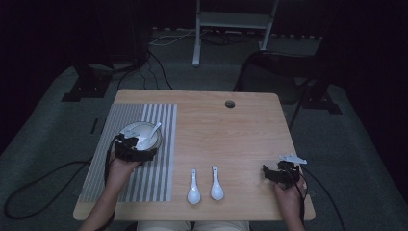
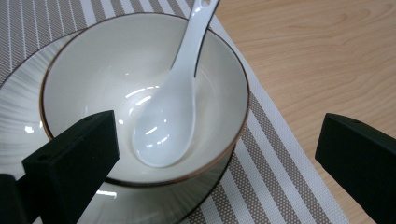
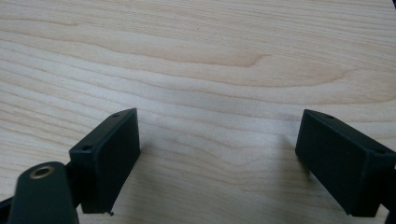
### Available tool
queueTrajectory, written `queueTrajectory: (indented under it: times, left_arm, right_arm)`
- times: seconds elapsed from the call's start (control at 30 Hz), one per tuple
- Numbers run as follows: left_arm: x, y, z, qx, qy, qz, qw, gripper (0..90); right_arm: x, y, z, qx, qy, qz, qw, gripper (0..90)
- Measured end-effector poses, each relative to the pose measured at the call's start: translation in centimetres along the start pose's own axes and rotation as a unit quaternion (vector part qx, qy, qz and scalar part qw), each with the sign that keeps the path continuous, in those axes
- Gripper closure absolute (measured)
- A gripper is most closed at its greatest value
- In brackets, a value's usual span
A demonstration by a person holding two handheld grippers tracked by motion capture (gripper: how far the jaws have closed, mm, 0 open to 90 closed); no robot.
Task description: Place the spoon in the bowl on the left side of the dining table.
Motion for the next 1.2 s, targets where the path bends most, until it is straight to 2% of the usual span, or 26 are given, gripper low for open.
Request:
queueTrajectory:
  times: [0.07,0.1,0.13,0.17,0.2,0.23,0.4,0.53,0.6,0.67,0.73,0.83,0.93,1.2]
  left_arm:
    - [-0.1,-0.1,-0.4,0.011,0.015,0.012,0.9998,0.0]
    - [0.1,-0.2,-0.6,0.010,0.010,0.005,0.9999,0.0]
    - [0.1,-0.2,-0.8,0.017,0.014,0.005,0.9997,0.0]
    - [0.1,-0.3,-1.0,0.021,0.023,0.014,0.9994,0.0]
    - [0.0,-0.4,-1.3,0.018,0.027,0.032,0.9990,0.0]
    - [-0.1,-0.5,-1.6,0.019,0.029,0.035,0.9988,0.0]
    - [0.0,-1.1,-2.4,0.036,0.020,0.032,0.9986,0.0]
    - [-0.1,-1.4,-3.4,0.037,0.017,0.036,0.9985,0.0]
    - [-0.1,-1.6,-3.8,0.049,0.014,0.036,0.9980,0.0]
    - [-0.2,-1.8,-4.2,0.055,0.016,0.040,0.9976,0.0]
    - [0.0,-1.9,-4.6,0.058,0.017,0.031,0.9977,0.0]
    - [0.2,-1.8,-5.4,0.052,0.028,0.033,0.9977,0.0]
    - [0.4,-2.0,-5.9,0.058,0.028,0.025,0.9976,0.0]
    - [0.0,-2.8,-7.7,0.063,0.032,0.019,0.9973,0.0]
  right_arm:
    - [0.0,0.0,0.0,0.000,0.000,0.000,1.0000,13.2]
    - [0.0,0.0,0.0,0.000,0.000,0.000,1.0000,13.2]
    - [0.0,0.0,0.0,0.000,0.000,0.000,1.0000,13.2]
    - [0.0,0.0,0.0,0.000,0.000,0.000,1.0000,13.2]
    - [0.0,0.0,0.0,0.000,0.000,0.000,1.0000,13.2]
    - [0.0,0.0,0.0,0.000,0.000,0.000,1.0000,13.2]
    - [0.0,0.0,0.0,0.000,0.000,0.000,1.0000,13.2]
    - [0.0,0.0,0.0,0.000,0.001,0.000,1.0000,13.2]
    - [0.0,0.0,0.0,0.000,0.001,0.000,1.0000,13.2]
    - [0.0,0.0,0.0,0.000,0.001,0.000,1.0000,13.2]
    - [0.0,0.0,0.0,0.000,0.001,0.000,1.0000,13.2]
    - [0.0,0.0,0.0,0.000,0.001,0.000,1.0000,13.2]
    - [0.0,0.0,0.0,0.000,0.001,0.000,1.0000,13.2]
    - [0.0,0.0,0.0,0.000,0.001,0.000,1.0000,13.2]
Point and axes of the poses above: each handheld gripper's, and its own axes: y roughly forward along the jaws, z roughly out of its top, x roughly to its right, the point moved 10 cm from there along y, roughly forward along the jaws, and after that the axes turned 14 degrees about -x, right-handed, at the moved point
